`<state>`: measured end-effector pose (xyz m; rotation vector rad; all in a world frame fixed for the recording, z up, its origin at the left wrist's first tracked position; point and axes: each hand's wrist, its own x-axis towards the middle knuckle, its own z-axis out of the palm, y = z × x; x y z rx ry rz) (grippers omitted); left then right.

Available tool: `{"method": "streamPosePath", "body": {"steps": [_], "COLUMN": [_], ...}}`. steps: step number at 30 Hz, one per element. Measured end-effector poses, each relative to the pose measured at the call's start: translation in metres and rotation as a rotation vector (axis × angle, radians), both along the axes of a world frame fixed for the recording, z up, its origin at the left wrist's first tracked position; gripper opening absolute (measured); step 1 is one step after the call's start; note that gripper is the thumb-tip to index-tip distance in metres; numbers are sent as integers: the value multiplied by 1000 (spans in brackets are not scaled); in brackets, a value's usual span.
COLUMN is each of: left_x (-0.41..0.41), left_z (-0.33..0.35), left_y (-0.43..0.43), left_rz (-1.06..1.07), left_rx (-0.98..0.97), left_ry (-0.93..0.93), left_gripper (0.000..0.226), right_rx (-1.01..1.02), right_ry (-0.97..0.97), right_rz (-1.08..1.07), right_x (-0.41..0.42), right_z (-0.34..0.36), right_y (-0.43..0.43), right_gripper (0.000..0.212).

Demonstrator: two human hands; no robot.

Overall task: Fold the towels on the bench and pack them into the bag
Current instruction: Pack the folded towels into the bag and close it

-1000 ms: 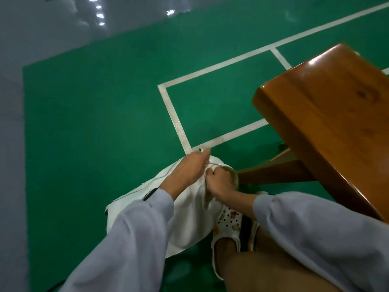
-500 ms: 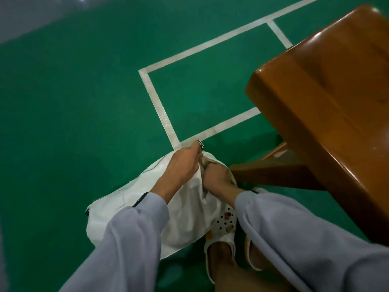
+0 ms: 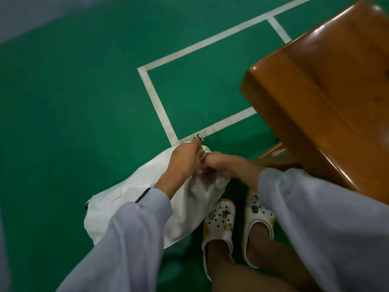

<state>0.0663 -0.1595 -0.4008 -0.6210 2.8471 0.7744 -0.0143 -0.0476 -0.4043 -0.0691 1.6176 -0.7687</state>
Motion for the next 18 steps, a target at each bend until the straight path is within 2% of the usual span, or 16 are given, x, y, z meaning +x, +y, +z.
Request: {"method": "streamPosePath", "body": {"steps": [2,4,5,6,8,9,13,18], "left_x": [3,7,10,15,21,24,24,19], "left_z": [4,8,10,11,9,9,5,4], "left_y": [2,5,7,9,8,8,9,16], "left_rz": [28,-9,-45,-90,-165,-196,-312,-400], "left_rx": [3,-86,-150,-211,-317,-352,-474,-545], "left_ry": [37,73,65,43,23,11,6,42], "left_gripper": [10,9,8,7,10,11,12,29], "right_rx": [19,73,89,86,97,117,186,207], "right_ry": [-226,-230,-217,-223,-269,-291,-330,-167], "right_rz": [-320,-543,-584,-594,-539,-510,-487,-437], "right_x": [-10,-9,-6,2,8,9,1,-5], "right_z": [12,13,13,13,15,19,26,32], "right_y": [8,5,1,-2,-6,-5,-7,-10], "right_gripper": [25,59,66,61,38,35,39,43]}}
